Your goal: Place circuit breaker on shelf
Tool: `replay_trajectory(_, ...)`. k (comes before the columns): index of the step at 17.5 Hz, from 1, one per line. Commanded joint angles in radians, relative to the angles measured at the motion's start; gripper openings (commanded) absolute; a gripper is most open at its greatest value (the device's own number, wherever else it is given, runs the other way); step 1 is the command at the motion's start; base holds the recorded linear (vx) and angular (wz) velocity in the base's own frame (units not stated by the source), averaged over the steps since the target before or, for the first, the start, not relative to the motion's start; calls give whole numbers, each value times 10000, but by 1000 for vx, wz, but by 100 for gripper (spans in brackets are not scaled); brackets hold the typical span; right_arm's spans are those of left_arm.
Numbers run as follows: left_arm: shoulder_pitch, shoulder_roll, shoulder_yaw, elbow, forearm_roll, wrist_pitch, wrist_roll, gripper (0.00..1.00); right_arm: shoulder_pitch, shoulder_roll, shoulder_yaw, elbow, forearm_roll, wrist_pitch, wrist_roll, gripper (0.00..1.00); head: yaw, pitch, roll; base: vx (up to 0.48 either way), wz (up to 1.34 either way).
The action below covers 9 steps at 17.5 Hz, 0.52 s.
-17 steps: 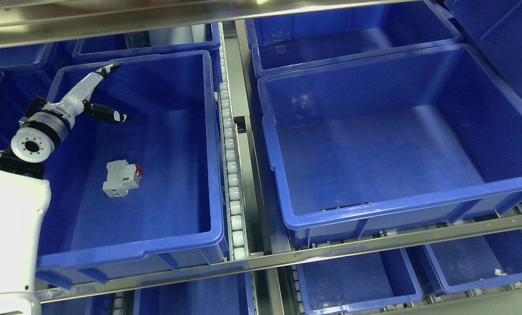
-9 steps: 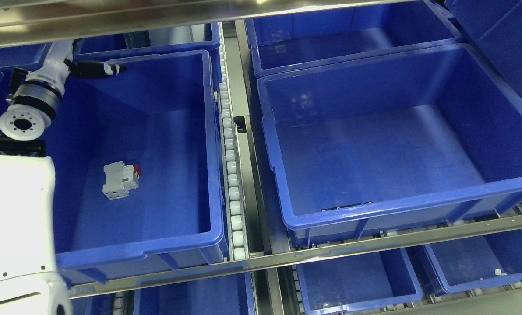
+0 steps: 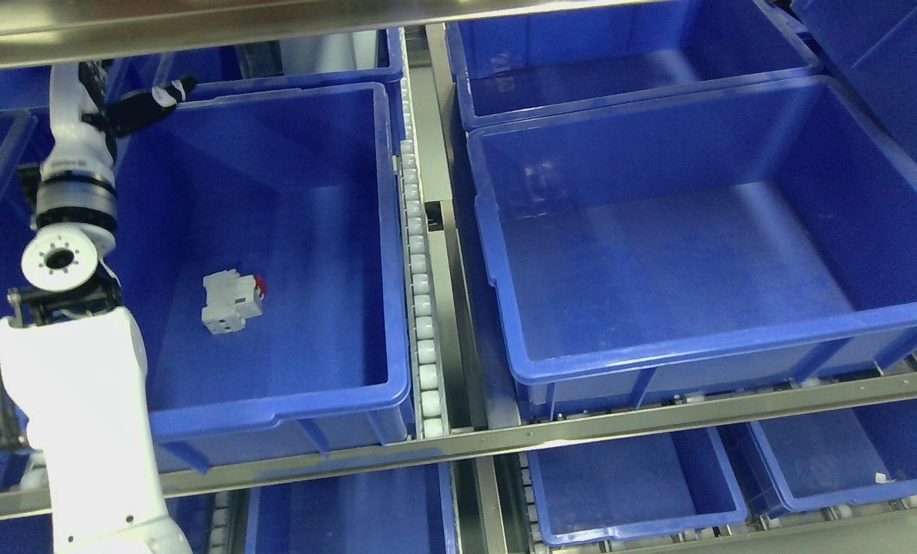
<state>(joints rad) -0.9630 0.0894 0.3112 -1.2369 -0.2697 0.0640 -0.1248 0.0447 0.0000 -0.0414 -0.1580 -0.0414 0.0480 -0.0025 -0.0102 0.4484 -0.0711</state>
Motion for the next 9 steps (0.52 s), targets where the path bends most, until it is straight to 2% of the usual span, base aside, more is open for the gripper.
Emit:
replay_trajectory(1,1667,-719,-182,-3384,335,249,6,100,-2,-175,0,0,0,-5,-5,100,0,0,0,-98,124)
replay_trajectory(4,2250,-719,-320,-3676,335,250,-25,100,-2,-175,0,0,0,-5,-5,100,0,0,0,-164,146)
replay_trajectory(9,2298,-719,-397,-3769,335,250,-40,100,-2,-175,0,0,0,-5,-5,100,0,0,0,-195,63)
